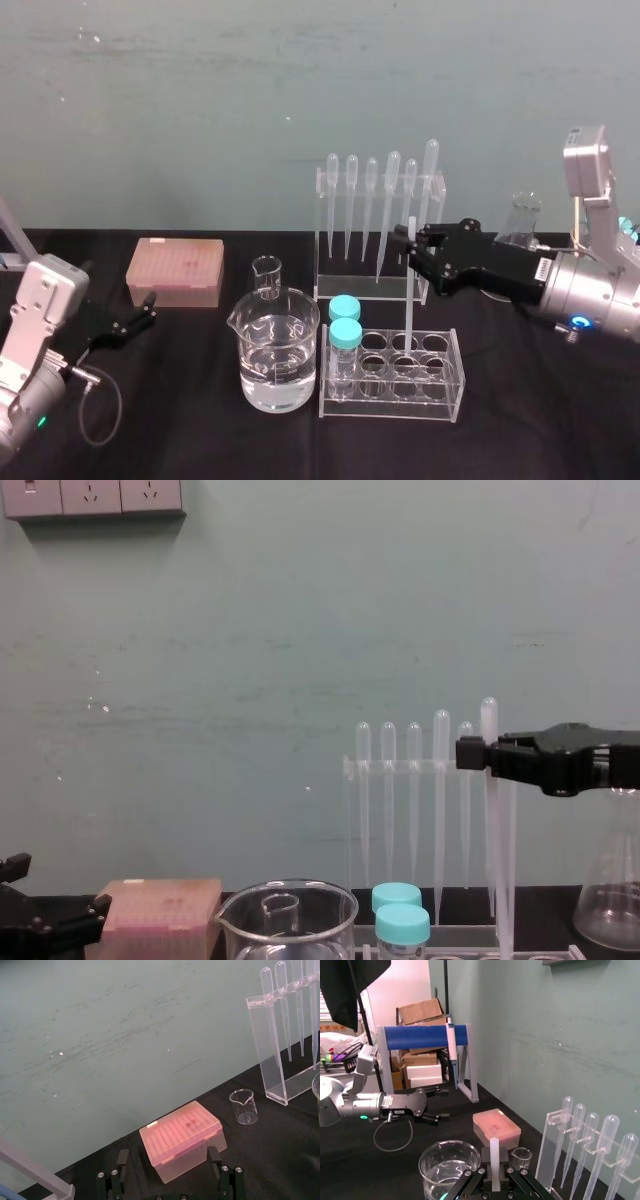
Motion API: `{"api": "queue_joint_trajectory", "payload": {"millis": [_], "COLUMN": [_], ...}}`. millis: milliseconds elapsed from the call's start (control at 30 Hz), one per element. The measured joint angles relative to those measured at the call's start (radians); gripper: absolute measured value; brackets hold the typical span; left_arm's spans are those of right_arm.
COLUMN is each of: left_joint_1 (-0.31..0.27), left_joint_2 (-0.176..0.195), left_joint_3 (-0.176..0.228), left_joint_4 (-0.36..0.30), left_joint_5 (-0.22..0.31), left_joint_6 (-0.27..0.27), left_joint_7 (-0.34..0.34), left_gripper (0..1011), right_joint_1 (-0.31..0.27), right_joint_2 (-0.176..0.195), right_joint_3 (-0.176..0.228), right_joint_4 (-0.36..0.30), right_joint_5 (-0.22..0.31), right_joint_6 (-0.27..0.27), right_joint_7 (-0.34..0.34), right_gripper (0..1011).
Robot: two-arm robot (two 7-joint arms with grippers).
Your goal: Pick up the stirring rod with one hand, then place it down.
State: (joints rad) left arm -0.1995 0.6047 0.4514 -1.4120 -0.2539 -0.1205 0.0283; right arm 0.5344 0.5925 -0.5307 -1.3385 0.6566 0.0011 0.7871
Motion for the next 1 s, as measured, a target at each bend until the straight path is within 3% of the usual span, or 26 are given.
{"api": "queue_joint_trajectory", "payload": {"millis": [1000], "left_joint_1": [0.0], "left_joint_2": [0.0], "left_joint_3": [0.0], "left_joint_4": [0.0], "left_joint_5": [0.0], "left_joint_6": [0.0], "left_joint_7": [0.0], "left_gripper": [1000], "right_joint_1": [0.002], "right_joint_2": [-0.028], "right_joint_3": [-0.007], "right_joint_4": [0.051], "right_joint_5": [-0.019], "right_joint_6": [-0.035], "right_joint_7": [0.021], "right_gripper": [80]}}
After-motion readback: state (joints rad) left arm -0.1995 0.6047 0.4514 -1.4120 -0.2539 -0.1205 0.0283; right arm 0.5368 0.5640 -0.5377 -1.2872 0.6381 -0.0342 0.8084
